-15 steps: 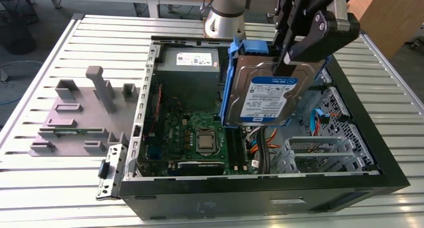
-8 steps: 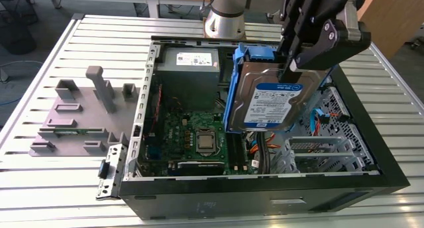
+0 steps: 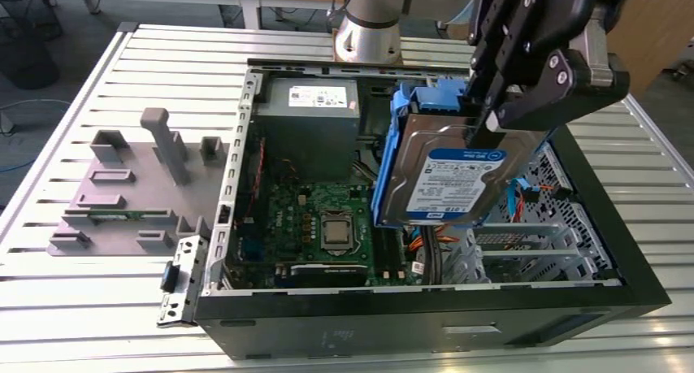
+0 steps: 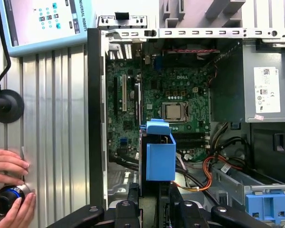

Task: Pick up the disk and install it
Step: 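Pick up the disk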

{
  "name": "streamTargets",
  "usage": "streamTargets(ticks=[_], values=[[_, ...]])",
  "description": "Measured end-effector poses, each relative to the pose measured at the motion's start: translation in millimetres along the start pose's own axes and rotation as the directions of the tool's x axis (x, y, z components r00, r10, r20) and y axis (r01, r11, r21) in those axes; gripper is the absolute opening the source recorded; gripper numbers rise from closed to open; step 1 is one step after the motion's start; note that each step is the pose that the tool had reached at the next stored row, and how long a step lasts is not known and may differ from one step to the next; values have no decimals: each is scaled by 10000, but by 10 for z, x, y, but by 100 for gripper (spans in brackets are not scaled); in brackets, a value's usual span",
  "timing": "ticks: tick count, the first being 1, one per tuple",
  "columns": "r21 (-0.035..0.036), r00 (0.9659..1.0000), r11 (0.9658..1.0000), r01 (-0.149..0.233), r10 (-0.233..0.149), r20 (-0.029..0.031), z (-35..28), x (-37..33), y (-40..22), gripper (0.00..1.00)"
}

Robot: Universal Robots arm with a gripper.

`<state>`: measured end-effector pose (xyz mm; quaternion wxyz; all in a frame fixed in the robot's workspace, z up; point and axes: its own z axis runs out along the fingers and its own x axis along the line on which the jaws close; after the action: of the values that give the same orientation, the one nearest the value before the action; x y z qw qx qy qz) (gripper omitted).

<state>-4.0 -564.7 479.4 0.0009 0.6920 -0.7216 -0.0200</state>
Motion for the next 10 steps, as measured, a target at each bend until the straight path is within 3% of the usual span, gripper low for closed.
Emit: streamTargets(ticks=[10], values=[[-2, 10000, 10000, -51, 51, 2, 11, 115, -79, 35]])
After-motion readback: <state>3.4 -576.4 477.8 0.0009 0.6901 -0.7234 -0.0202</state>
